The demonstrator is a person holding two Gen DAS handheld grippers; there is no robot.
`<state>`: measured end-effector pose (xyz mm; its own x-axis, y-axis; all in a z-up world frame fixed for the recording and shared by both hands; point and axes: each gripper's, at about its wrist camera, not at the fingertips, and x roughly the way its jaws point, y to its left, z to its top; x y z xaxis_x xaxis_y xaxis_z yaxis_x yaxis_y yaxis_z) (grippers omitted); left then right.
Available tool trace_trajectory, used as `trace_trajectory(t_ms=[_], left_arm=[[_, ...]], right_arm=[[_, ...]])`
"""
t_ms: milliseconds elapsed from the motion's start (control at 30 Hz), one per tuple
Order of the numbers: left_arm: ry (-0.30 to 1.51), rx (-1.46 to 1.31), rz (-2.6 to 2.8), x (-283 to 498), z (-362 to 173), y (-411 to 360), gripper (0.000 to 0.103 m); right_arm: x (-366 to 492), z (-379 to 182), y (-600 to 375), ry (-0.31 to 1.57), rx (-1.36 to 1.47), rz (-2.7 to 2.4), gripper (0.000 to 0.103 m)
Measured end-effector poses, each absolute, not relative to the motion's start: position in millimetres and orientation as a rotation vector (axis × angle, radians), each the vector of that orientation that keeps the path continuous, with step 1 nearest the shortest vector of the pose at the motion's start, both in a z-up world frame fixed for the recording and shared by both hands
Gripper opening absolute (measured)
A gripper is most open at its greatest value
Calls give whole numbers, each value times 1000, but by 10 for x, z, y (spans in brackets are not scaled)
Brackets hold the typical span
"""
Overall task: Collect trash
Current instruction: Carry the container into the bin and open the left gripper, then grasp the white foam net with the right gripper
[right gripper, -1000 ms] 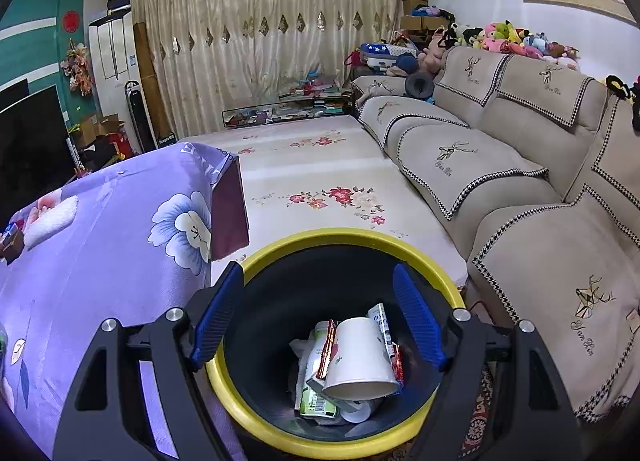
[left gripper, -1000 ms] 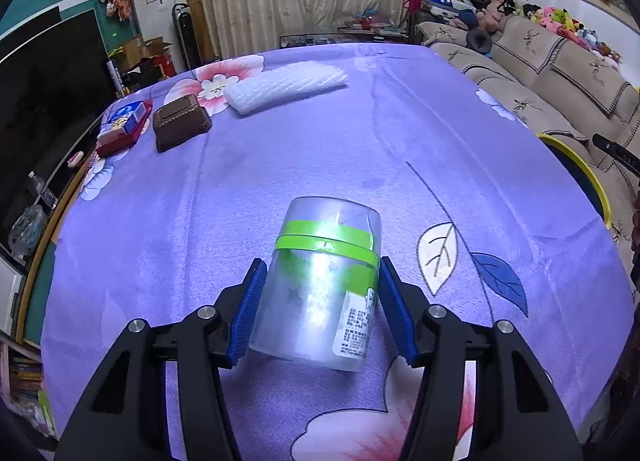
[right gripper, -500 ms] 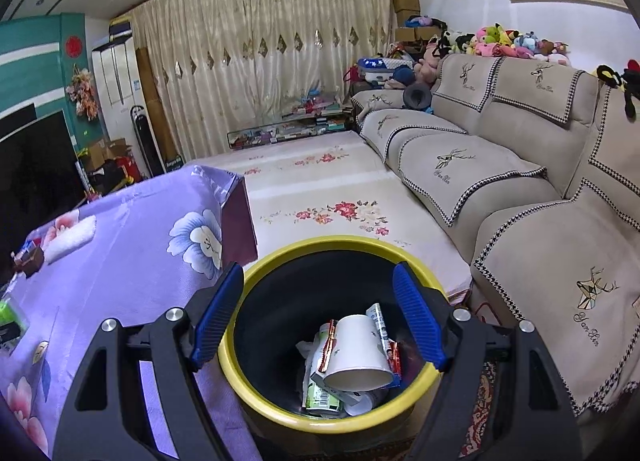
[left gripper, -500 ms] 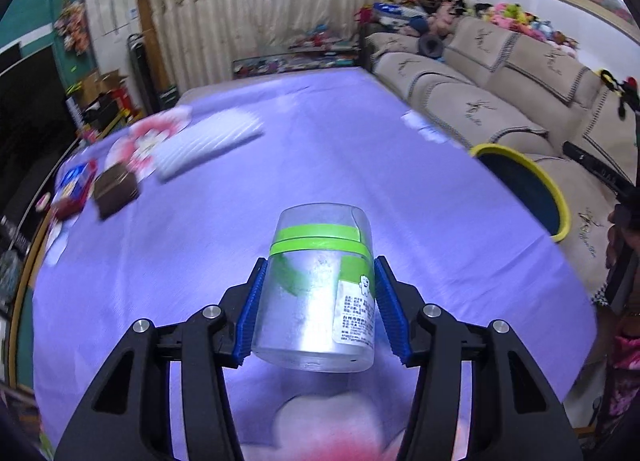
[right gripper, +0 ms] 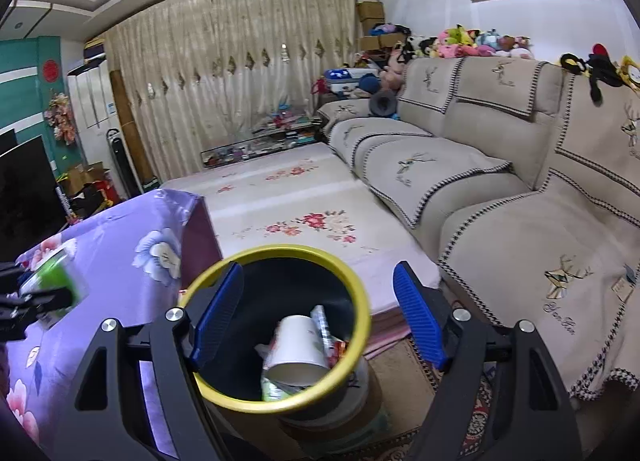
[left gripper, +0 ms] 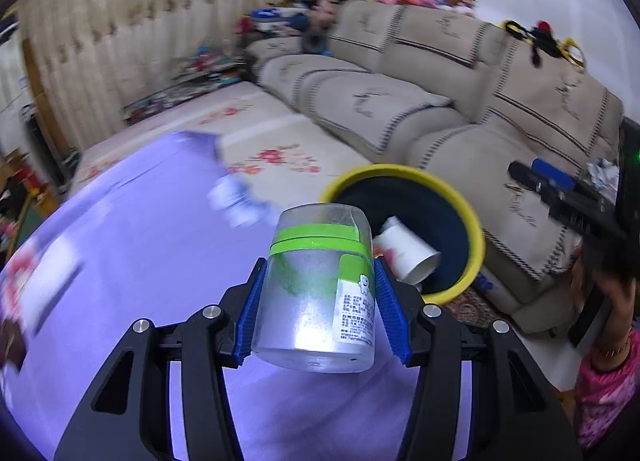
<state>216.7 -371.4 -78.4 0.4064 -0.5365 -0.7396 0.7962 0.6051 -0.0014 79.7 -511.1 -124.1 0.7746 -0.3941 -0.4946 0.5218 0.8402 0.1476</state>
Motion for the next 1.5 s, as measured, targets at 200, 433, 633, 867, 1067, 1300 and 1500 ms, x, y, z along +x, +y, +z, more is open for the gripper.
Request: trace_trajectory(t_ms=[200, 433, 633, 867, 1067, 1300, 1500], left_arm=[[824, 425, -937, 2247, -923, -4520, 52], [879, 434, -913, 2505, -1230, -5056, 52], [852, 367, -876, 2660, -1129, -4955, 59], [745, 274, -807, 2624, -702, -3860, 72], [656, 221, -630, 2660, -510, -2625, 77], [560, 186, -335, 2809, -483, -1181, 82], [550, 94, -112, 3039, -643, -4, 82]], right_arm=[[643, -1317, -5284, 479, 317, -541, 73], [529, -1358, -5362, 485, 328, -567, 73], [536, -1330, -5312, 486, 325, -562, 73], [722, -1281, -5139, 498, 305, -512, 73], [976, -1230, -4856, 518, 271, -454, 73], [1413, -1142, -4372, 559, 220, -359, 73], [1995, -1058, -3720, 618, 149, -191, 73]])
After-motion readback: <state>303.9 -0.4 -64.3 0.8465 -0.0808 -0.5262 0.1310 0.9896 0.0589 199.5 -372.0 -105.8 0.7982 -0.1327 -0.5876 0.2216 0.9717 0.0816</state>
